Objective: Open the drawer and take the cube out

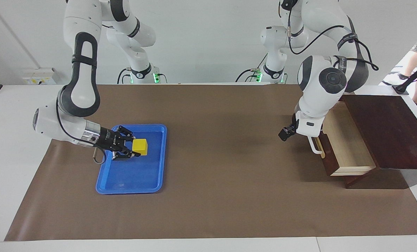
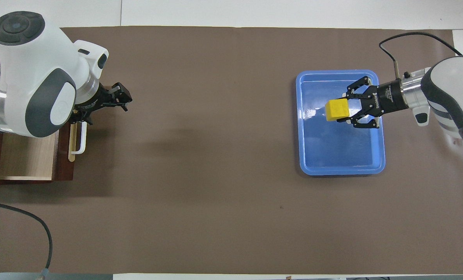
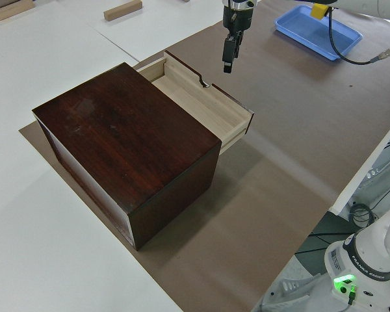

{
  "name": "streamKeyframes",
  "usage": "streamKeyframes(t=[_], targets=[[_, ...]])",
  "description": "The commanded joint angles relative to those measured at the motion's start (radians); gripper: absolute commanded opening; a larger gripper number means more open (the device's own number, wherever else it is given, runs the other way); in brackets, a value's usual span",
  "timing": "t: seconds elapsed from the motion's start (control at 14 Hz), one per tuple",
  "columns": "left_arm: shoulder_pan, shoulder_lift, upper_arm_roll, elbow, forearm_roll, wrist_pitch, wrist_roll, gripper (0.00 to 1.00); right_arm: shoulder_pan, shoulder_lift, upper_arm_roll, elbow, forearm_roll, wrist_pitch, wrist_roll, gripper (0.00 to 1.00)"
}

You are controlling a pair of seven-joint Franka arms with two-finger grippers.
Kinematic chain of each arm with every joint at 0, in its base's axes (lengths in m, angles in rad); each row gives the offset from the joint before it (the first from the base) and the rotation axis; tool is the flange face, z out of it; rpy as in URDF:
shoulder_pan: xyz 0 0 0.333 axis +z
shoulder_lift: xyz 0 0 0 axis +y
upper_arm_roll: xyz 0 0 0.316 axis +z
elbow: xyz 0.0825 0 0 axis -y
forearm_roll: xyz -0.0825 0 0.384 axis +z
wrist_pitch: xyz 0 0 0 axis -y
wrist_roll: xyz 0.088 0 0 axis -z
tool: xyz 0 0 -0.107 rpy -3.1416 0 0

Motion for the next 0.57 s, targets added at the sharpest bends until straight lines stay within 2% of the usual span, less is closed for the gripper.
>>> streamKeyframes(t=[0.0, 0.14, 0.29, 0.5], targets=[[0.022, -0.078, -0.008, -0.154, 0.121, 0.12, 0.206, 1.0, -0.04, -0.019, 0.01, -0.077, -0.003, 0.071, -0.022, 0.0], [0.04, -0.1, -0.007, -0.217, 0.152, 0.183, 0.266, 1.0, -0.052, 0.006, 0.012, -0.097, 0.008, 0.107, -0.098, 0.0], [0.057, -0.103, -0.007, -0.22, 0.22, 0.182, 0.341, 1.0, -0.052, 0.008, 0.012, -0.128, 0.025, 0.121, -0.123, 0.0], [0.101, -0.101, -0.007, -0.219, 0.258, 0.186, 0.392, 1.0, -0.045, 0.003, 0.013, -0.151, 0.028, 0.157, -0.129, 0.0]])
